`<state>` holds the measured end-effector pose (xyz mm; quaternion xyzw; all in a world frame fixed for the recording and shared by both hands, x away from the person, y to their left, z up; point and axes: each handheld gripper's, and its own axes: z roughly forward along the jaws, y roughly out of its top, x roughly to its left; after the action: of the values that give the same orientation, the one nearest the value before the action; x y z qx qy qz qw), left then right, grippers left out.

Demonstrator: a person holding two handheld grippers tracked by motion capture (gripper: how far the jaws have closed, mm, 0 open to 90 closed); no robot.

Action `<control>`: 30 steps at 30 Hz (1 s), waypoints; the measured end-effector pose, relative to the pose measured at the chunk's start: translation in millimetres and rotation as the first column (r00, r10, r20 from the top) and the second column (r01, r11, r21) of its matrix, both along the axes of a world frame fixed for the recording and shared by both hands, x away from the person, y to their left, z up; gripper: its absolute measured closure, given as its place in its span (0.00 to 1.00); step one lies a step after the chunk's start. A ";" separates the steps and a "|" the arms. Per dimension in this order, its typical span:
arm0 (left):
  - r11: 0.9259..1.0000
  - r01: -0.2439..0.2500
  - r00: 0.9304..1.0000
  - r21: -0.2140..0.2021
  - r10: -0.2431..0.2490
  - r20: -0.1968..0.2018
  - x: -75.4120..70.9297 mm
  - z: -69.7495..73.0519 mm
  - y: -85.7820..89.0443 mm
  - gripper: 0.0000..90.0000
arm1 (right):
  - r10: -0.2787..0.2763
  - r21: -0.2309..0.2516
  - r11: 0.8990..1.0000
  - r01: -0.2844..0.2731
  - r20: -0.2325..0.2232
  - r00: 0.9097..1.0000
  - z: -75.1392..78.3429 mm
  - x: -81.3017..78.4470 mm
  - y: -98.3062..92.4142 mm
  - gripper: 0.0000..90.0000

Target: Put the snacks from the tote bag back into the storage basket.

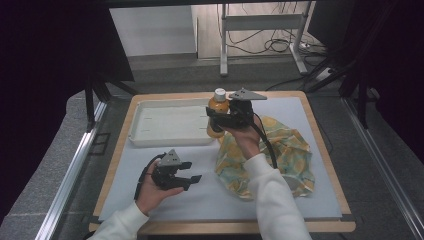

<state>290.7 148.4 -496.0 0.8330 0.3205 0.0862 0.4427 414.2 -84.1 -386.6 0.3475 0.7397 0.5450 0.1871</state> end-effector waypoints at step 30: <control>1.000 0.008 1.000 -0.008 -0.008 0.002 -1.3 1.4 -0.5 0.41 | -0.002 -0.029 1.000 0.001 -0.038 0.999 -20.8 29.7 42.9 0.33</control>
<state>289.3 147.9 -494.6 0.8322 0.3173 0.0840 0.4469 443.9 -41.2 -407.4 0.3558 0.7508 0.5271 0.1785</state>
